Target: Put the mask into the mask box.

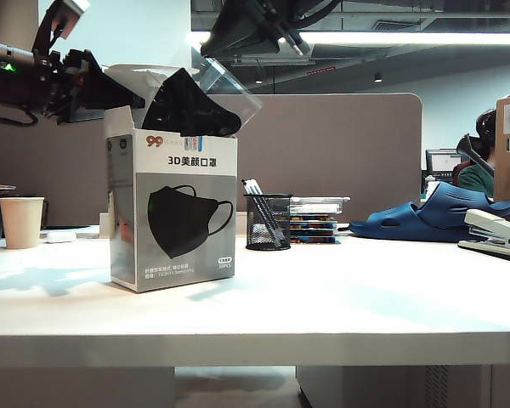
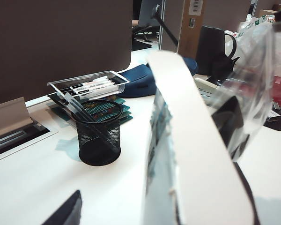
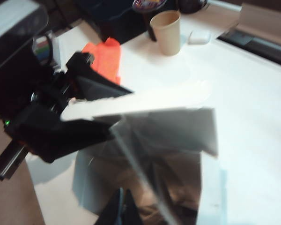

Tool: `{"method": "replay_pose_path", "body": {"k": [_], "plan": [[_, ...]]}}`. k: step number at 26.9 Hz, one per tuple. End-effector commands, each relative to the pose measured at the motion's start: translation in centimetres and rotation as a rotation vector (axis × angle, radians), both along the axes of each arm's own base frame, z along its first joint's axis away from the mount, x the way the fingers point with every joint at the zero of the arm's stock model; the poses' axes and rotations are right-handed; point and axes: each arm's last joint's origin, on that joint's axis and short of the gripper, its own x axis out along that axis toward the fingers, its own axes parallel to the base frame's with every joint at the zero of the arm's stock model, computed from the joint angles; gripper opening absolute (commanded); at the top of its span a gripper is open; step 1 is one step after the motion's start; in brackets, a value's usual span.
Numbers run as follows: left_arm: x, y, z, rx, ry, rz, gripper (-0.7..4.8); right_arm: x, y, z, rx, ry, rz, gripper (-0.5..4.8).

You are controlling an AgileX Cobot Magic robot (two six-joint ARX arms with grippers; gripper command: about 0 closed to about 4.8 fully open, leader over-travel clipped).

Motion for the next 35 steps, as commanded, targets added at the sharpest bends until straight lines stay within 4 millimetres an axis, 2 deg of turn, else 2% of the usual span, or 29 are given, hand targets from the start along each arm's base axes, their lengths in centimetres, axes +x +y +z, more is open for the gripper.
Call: {"method": "replay_pose_path", "body": {"k": [1,4,8,10,12,19,23,26,35], "plan": [[0.0,0.0,0.3,-0.001,-0.027,-0.006,2.23,0.2,0.3,-0.3,0.001,0.006,0.006,-0.05],[0.0,0.0,0.4,-0.002,-0.032,-0.006,2.23,0.5,0.4,-0.7,-0.007,0.01,0.007,-0.05],[0.0,0.0,0.4,-0.001,-0.032,-0.002,2.23,0.4,0.3,0.1,0.02,-0.034,0.006,-0.02],[0.0,0.0,0.4,-0.001,-0.032,-0.002,2.23,0.2,0.2,0.6,0.032,-0.052,0.007,0.41],[0.0,0.0,0.4,-0.001,-0.032,-0.001,2.23,0.0,0.1,0.8,0.036,-0.058,0.009,1.17],[0.0,0.0,0.4,-0.001,-0.031,-0.002,2.14,-0.2,-0.1,0.9,0.0,-0.073,0.02,1.3],[0.0,0.0,0.4,-0.001,-0.031,-0.002,2.1,-0.3,-0.2,0.7,-0.038,-0.097,0.034,1.99],[0.0,0.0,0.4,-0.001,-0.031,-0.002,2.09,-0.2,-0.3,0.6,-0.059,-0.109,0.013,2.17],[0.0,0.0,0.3,-0.001,-0.03,-0.005,2.08,0.0,-0.4,0.6,-0.105,-0.17,-0.037,2.16]]}}
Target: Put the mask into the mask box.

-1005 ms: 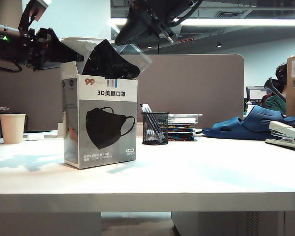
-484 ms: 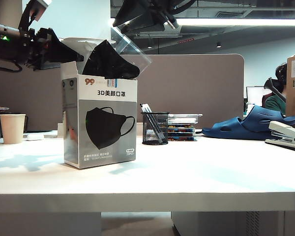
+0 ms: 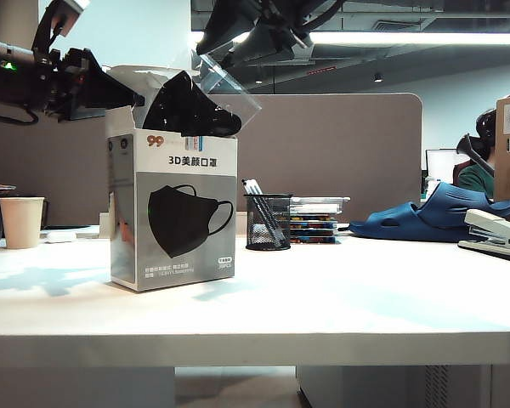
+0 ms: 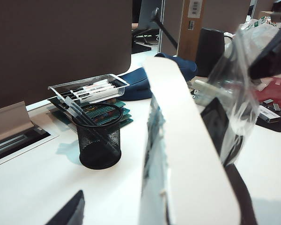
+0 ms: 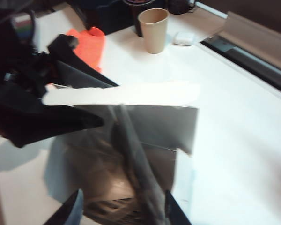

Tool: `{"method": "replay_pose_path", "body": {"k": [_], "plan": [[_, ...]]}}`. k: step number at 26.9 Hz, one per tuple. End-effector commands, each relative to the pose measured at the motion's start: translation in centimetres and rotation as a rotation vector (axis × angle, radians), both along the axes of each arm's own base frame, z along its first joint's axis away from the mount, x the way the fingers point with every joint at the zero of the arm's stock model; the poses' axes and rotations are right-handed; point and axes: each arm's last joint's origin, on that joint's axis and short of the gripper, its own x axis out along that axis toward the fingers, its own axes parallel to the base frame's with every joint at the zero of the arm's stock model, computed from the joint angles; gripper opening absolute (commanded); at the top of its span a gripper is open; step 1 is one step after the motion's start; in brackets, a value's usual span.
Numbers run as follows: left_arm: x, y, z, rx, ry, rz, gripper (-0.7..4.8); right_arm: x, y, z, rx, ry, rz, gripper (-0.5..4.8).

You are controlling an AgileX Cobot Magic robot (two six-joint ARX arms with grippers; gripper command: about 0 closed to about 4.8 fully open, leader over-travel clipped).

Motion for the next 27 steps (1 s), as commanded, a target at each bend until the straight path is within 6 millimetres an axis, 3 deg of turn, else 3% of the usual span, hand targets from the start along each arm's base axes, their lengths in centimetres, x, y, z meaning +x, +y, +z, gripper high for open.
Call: {"method": "replay_pose_path", "body": {"k": [1,4,10,11,14,16,25,27], "plan": [[0.0,0.0,0.2,-0.001,-0.014,-0.006,2.03,0.1,-0.1,0.6,0.005,-0.048,-0.026,2.15],[-0.1,0.0,0.2,-0.002,-0.015,-0.03,1.09,0.3,-0.1,0.6,0.018,-0.059,-0.019,1.98],[-0.1,0.0,0.2,-0.002,-0.016,-0.03,1.1,0.6,0.3,-0.2,0.025,-0.027,0.033,1.97],[-0.1,0.0,0.2,-0.002,-0.017,-0.03,1.1,0.7,0.3,-0.4,0.022,-0.022,0.032,1.79],[-0.1,0.0,0.2,-0.002,-0.017,-0.035,1.1,1.0,0.5,-0.9,0.016,-0.01,0.036,0.48],[-0.2,-0.1,0.2,-0.004,-0.017,-0.068,1.1,1.2,0.7,-1.2,0.02,-0.003,0.052,-0.06],[-0.2,-0.1,0.6,-0.004,-0.058,-0.076,1.08,0.6,1.1,-0.4,0.108,0.033,0.256,-0.06],[-0.2,-0.1,0.9,-0.004,-0.091,-0.076,0.73,0.4,1.1,-0.5,0.1,0.069,0.268,-0.06]]}}
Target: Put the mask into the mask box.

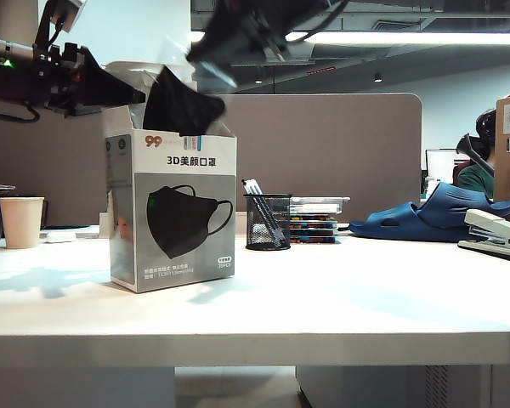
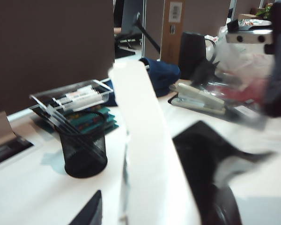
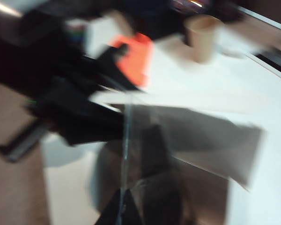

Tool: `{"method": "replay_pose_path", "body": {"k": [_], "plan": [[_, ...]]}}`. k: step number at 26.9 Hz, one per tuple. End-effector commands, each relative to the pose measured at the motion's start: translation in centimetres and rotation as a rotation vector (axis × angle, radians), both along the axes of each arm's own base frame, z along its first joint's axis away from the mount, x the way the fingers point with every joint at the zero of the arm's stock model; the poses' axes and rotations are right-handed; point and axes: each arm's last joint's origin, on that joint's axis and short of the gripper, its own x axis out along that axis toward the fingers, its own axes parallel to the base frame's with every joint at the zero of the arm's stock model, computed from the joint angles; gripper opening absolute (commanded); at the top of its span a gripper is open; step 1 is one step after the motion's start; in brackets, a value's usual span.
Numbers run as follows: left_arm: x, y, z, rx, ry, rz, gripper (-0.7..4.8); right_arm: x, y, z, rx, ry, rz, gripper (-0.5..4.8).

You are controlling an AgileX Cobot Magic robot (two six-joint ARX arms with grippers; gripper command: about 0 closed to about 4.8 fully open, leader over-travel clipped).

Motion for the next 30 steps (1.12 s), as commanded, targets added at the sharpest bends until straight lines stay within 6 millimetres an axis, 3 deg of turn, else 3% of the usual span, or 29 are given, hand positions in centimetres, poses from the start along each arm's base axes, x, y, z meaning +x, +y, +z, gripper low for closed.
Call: {"method": "replay_pose_path", "body": {"k": [1,5,13,14,15,17,23,30], "plan": [[0.0,0.1,0.8,-0.003,-0.081,-0.006,0.62,-0.5,0.0,0.3,-0.006,0.054,0.048,-0.06],[-0.1,0.1,1.1,-0.004,-0.112,-0.006,0.57,-0.3,-0.3,-0.9,-0.121,0.098,-0.082,-0.06],[-0.1,0.0,1.0,-0.006,-0.107,-0.031,0.57,0.6,0.0,-2.0,-0.156,0.075,-0.162,0.0],[-0.1,0.0,1.0,-0.006,-0.109,-0.03,0.57,0.6,0.1,-1.9,-0.148,0.07,-0.157,0.2],[-0.1,0.0,1.0,-0.006,-0.108,-0.03,0.57,0.6,0.2,-1.7,-0.138,0.057,-0.156,0.99],[-0.1,0.0,1.0,-0.005,-0.102,-0.03,0.56,0.5,0.2,-1.2,-0.12,0.04,-0.155,1.77],[-0.1,0.0,0.9,-0.005,-0.099,-0.031,0.48,0.3,0.1,0.1,-0.071,-0.027,-0.162,1.77],[0.0,0.1,0.8,-0.003,-0.081,0.026,0.48,0.4,0.0,-0.1,-0.096,-0.02,-0.195,1.59]]}}
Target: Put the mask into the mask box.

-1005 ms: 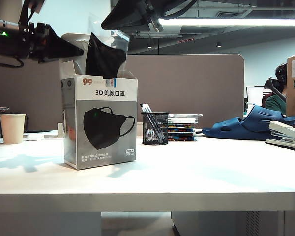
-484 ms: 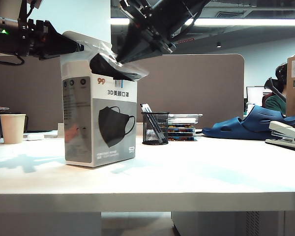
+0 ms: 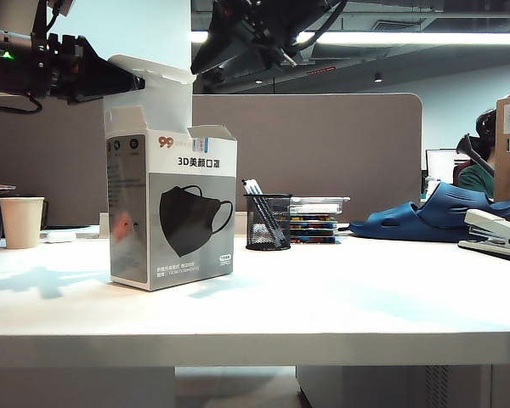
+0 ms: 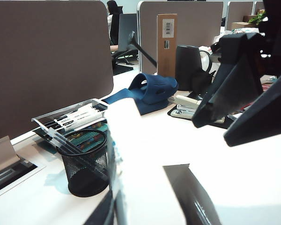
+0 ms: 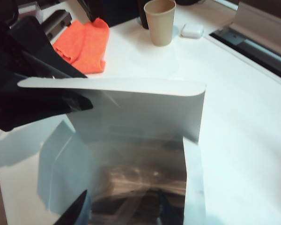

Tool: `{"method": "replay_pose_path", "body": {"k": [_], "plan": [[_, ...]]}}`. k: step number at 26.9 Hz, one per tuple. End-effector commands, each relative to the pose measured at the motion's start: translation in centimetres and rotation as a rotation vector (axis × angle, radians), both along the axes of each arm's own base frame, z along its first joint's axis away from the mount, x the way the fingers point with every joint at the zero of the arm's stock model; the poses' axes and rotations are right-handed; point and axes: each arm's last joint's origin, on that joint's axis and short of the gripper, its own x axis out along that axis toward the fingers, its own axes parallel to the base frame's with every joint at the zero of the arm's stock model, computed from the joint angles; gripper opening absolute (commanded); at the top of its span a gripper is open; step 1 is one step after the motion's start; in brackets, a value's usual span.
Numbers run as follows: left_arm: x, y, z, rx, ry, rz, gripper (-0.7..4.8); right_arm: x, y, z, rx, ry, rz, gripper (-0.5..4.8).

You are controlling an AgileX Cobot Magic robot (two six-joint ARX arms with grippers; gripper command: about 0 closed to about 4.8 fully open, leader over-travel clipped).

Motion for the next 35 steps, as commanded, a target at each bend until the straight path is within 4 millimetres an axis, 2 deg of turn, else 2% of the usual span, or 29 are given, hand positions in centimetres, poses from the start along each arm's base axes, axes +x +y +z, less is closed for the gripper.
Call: {"method": "replay_pose_path", "body": {"k": [1,3,6,8,9,16,21,23,24,26,35], "plan": [[0.1,0.2,0.1,-0.003,0.0,0.075,0.48,0.0,0.0,0.4,-0.008,-0.026,-0.038,1.39],[0.3,0.3,0.1,-0.005,-0.001,0.141,0.48,0.1,-0.1,0.4,-0.017,-0.035,-0.064,1.24],[0.5,0.5,0.1,-0.009,0.0,0.228,0.48,0.2,-0.4,0.5,-0.026,-0.044,-0.096,0.59],[0.5,0.6,0.1,-0.011,0.0,0.26,0.48,0.2,-0.5,0.6,-0.026,-0.047,-0.1,-0.04],[0.6,0.6,0.1,-0.011,-0.001,0.272,0.48,0.3,-0.6,0.6,-0.024,-0.049,-0.104,-0.08],[0.6,0.7,0.2,-0.015,-0.009,0.314,0.48,0.5,-0.9,1.3,-0.048,-0.088,-0.195,-0.08],[0.5,0.6,0.2,-0.013,-0.007,0.267,0.54,0.2,-1.2,1.9,-0.044,-0.104,-0.211,-0.05],[0.5,0.5,0.2,-0.011,-0.007,0.231,0.58,0.2,-1.3,2.1,-0.044,-0.112,-0.225,0.11],[0.4,0.4,0.2,-0.01,-0.006,0.191,0.58,0.1,-1.5,2.5,-0.044,-0.125,-0.245,0.59],[0.3,0.4,0.2,-0.008,-0.006,0.161,0.64,-0.1,-1.7,2.9,-0.044,-0.138,-0.265,0.92],[0.2,0.2,0.2,-0.008,-0.006,0.105,3.09,-1.0,-3.3,5.5,-0.01,-0.218,-0.345,1.19]]}}
